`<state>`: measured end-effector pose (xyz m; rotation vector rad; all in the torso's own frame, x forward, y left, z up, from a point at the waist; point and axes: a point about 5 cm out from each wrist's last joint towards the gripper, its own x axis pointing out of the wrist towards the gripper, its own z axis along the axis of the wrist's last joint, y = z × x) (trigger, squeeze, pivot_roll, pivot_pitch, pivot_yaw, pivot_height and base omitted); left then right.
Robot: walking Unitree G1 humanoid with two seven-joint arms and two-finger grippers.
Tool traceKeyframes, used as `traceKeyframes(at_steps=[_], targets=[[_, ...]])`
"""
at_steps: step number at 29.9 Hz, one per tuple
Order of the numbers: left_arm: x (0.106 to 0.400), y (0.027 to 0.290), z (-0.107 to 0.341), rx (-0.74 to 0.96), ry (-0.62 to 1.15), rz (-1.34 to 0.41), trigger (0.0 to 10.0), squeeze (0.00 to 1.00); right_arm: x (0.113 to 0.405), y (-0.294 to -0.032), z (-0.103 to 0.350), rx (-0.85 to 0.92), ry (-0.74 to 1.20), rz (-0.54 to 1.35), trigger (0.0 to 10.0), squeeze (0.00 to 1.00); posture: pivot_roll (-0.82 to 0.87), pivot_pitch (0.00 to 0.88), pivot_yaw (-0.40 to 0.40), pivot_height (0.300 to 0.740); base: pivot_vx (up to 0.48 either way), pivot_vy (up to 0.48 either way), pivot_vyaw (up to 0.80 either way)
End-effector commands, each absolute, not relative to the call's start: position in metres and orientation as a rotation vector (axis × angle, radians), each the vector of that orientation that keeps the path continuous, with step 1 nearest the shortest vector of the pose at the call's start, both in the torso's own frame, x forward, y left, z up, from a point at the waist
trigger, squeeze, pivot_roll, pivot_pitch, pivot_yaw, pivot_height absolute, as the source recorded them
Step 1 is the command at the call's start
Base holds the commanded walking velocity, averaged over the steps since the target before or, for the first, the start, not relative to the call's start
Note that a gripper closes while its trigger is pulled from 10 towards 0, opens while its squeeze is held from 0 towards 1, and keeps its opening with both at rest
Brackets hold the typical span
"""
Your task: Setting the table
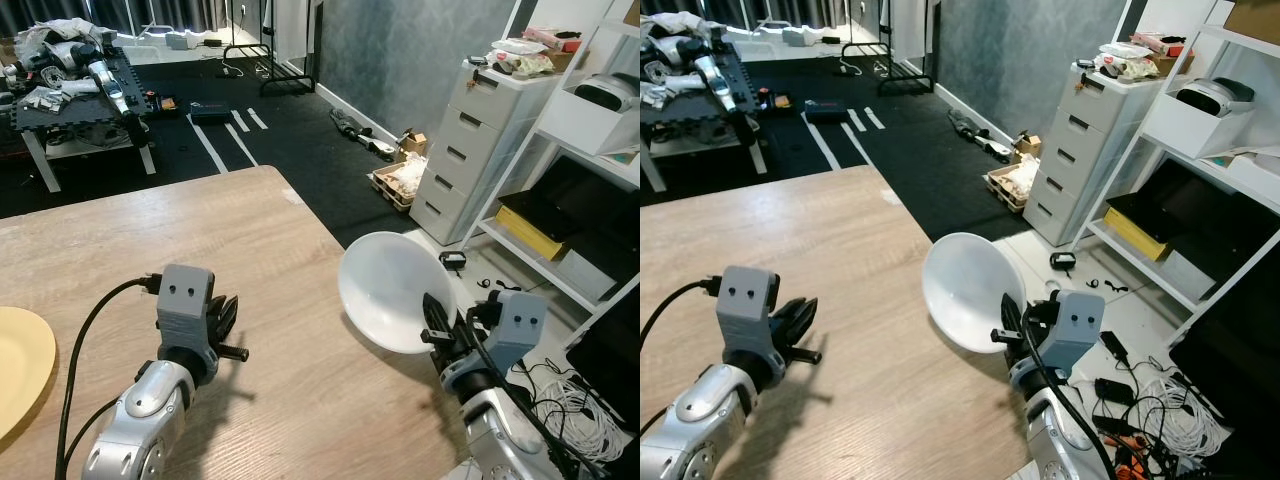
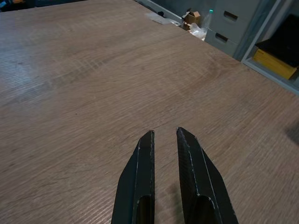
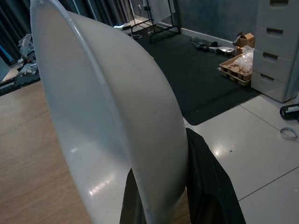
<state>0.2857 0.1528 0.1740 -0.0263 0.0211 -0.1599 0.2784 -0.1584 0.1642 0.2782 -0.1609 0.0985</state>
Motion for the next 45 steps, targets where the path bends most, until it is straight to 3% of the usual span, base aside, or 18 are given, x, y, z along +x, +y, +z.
traceKeyframes(at_steps=[1,45], targets=[[0.2858,0.1533,0.1684,-0.029,0.037,-0.147,10.0,0.0,0.2772,-0.1579,0.159,0.277,-0.148,0.084,10.0,0.0,0.1,0.079,0.028,0.74,0.0,0.0,0.0],[0.2896,0.1485,0.1682,-0.05,0.036,-0.159,10.0,0.0,0.2764,-0.1585,0.1538,0.261,-0.141,0.069,10.0,0.0,0.09,0.083,0.044,0.74,-0.358,0.0,0.0]])
